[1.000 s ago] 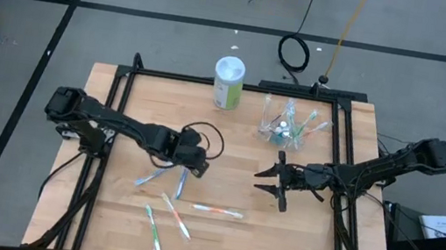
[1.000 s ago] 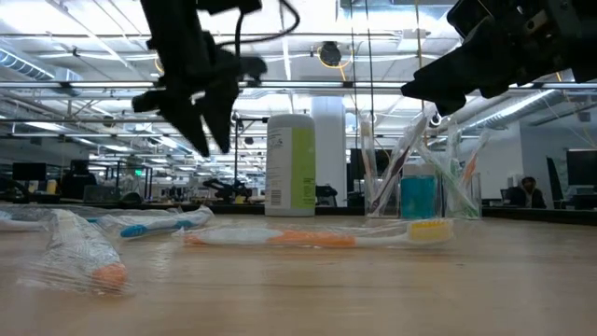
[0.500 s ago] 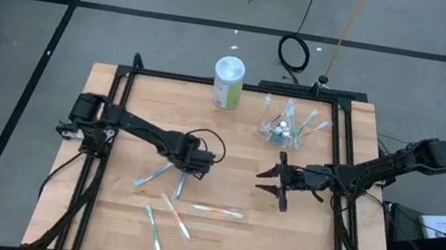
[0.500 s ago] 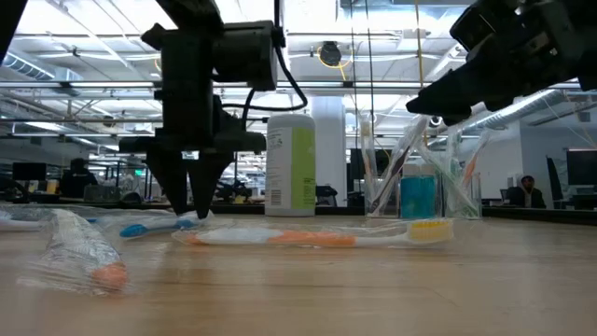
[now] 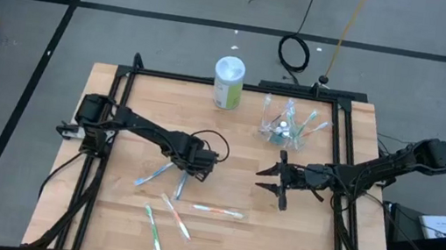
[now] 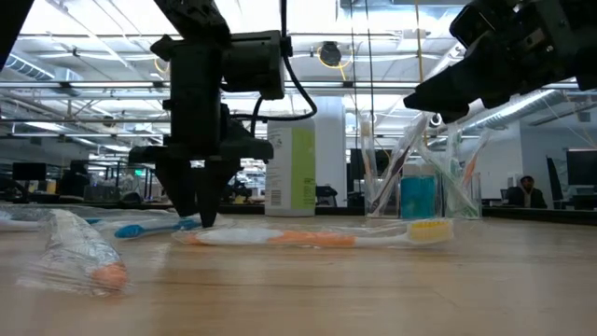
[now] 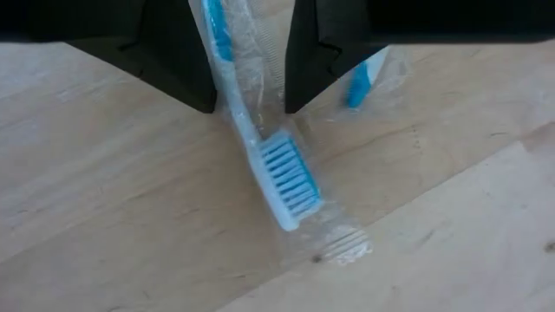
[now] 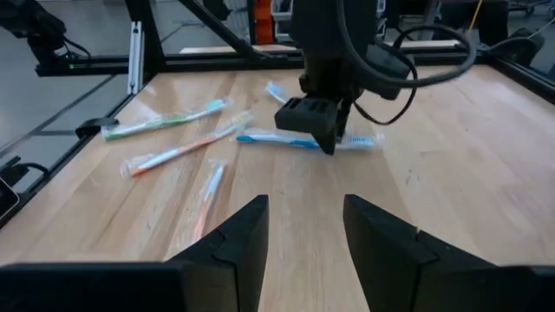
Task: Pick & Place toothbrushing station
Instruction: Put the blue toothbrush into the transparent organizer
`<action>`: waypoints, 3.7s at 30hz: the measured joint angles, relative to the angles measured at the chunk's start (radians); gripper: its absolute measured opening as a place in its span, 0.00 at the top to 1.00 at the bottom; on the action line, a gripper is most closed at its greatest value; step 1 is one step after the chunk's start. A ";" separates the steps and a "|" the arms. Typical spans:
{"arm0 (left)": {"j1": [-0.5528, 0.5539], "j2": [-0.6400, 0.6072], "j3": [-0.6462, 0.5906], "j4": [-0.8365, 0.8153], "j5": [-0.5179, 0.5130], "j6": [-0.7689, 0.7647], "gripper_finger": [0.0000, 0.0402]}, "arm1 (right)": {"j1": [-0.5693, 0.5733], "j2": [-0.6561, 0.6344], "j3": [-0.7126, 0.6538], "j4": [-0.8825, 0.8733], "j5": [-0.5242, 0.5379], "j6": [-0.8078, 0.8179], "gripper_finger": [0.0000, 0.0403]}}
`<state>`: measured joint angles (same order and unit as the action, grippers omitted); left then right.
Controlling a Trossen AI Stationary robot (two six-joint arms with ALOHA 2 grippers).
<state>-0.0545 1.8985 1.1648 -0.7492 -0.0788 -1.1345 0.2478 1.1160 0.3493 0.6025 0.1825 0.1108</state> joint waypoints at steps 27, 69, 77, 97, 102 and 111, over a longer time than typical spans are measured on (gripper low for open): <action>0.000 -0.033 0.110 0.399 -0.044 0.360 0.93 | 0.001 -0.351 0.001 -0.966 -0.062 0.370 0.65; 0.253 0.310 0.161 1.764 -0.217 1.123 0.92 | 0.001 -0.416 0.000 -1.011 -0.075 0.345 0.65; 0.230 0.315 0.161 1.589 -0.214 1.153 0.90 | 0.001 -0.416 0.000 -1.010 -0.075 0.344 0.65; 0.216 0.197 0.161 1.246 -0.221 1.074 0.61 | 0.001 -0.416 0.000 -1.010 -0.075 0.348 0.65; 0.196 0.048 0.160 0.947 -0.227 1.075 0.51 | 0.001 -0.416 0.000 -1.010 -0.075 0.348 0.65; 0.138 -0.237 0.160 0.299 -0.237 1.012 0.46 | 0.001 -0.416 0.000 -0.952 -0.075 0.349 0.65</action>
<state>0.0839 1.6614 1.3253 -0.4498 -0.3160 -0.1230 0.2485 0.6998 0.3496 -0.3492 0.1076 0.4596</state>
